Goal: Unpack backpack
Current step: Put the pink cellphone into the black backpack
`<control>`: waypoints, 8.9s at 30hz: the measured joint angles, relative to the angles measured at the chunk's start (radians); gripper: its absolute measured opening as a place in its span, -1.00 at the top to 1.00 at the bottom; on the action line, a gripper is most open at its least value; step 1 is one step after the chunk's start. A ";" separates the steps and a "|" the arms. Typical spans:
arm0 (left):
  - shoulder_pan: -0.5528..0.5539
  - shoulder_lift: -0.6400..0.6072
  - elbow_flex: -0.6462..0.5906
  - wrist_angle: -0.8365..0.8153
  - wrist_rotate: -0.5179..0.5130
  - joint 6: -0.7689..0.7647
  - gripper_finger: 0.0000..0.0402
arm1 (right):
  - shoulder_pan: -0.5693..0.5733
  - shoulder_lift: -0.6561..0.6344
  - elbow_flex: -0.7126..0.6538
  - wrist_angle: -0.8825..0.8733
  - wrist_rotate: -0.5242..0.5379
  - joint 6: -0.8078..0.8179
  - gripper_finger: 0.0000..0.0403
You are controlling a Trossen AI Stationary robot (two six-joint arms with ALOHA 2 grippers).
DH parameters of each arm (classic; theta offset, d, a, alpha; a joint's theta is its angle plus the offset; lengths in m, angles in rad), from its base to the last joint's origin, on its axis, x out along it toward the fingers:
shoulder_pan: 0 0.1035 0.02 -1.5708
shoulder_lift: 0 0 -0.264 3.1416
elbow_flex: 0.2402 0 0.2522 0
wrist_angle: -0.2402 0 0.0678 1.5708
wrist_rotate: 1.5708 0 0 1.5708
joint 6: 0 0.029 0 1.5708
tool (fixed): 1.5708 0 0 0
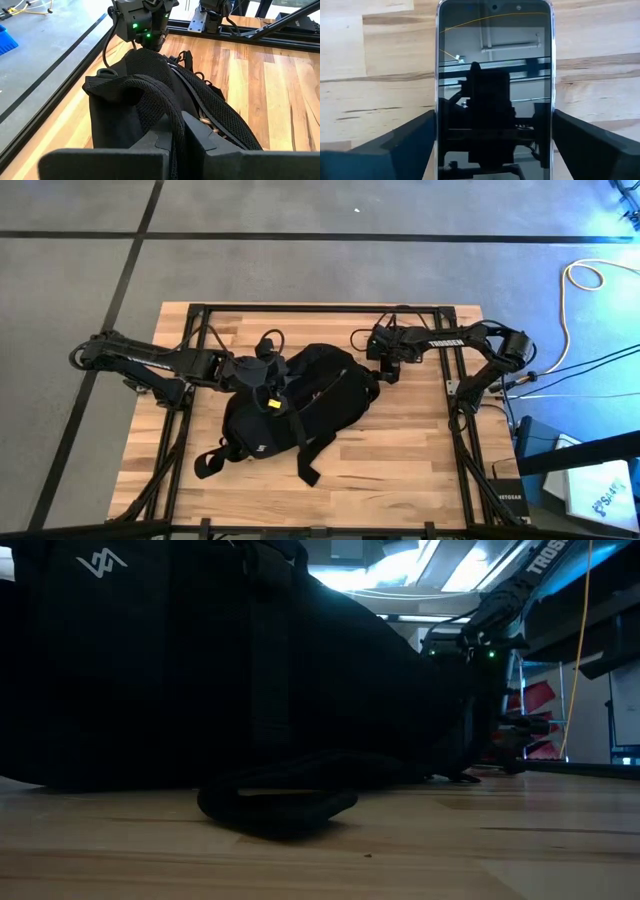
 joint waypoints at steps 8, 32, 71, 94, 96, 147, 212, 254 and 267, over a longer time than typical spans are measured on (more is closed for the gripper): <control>0.000 0.000 0.000 0.000 0.000 0.000 0.97 | 0.000 0.000 0.000 0.001 -0.003 0.011 -0.74; 0.000 0.000 0.000 0.000 0.000 0.000 0.97 | 0.001 0.000 0.000 0.003 -0.009 0.016 -0.74; 0.000 0.000 0.000 0.000 0.000 0.000 0.97 | 0.001 0.001 -0.002 0.042 -0.023 -0.045 -0.75; 0.000 0.000 0.000 0.000 0.000 0.000 0.97 | -0.001 0.001 0.000 0.063 -0.073 -0.193 -0.67; 0.000 0.000 0.000 0.000 0.000 0.000 0.97 | -0.001 0.001 0.000 0.061 -0.074 -0.200 -0.68; 0.000 0.000 0.000 0.000 0.000 0.000 0.97 | 0.001 0.001 0.683 -0.811 0.126 -0.406 -0.67; 0.000 0.000 0.000 0.000 0.000 0.000 0.97 | 1.084 -0.079 0.875 -0.855 0.358 0.165 -0.67; 0.000 0.000 0.000 0.000 0.000 0.000 0.97 | 1.146 -0.078 0.366 0.093 0.971 -0.097 -0.67; 0.000 0.000 0.000 0.000 0.000 0.000 0.97 | 1.069 -0.078 0.366 0.248 1.054 -0.229 -0.67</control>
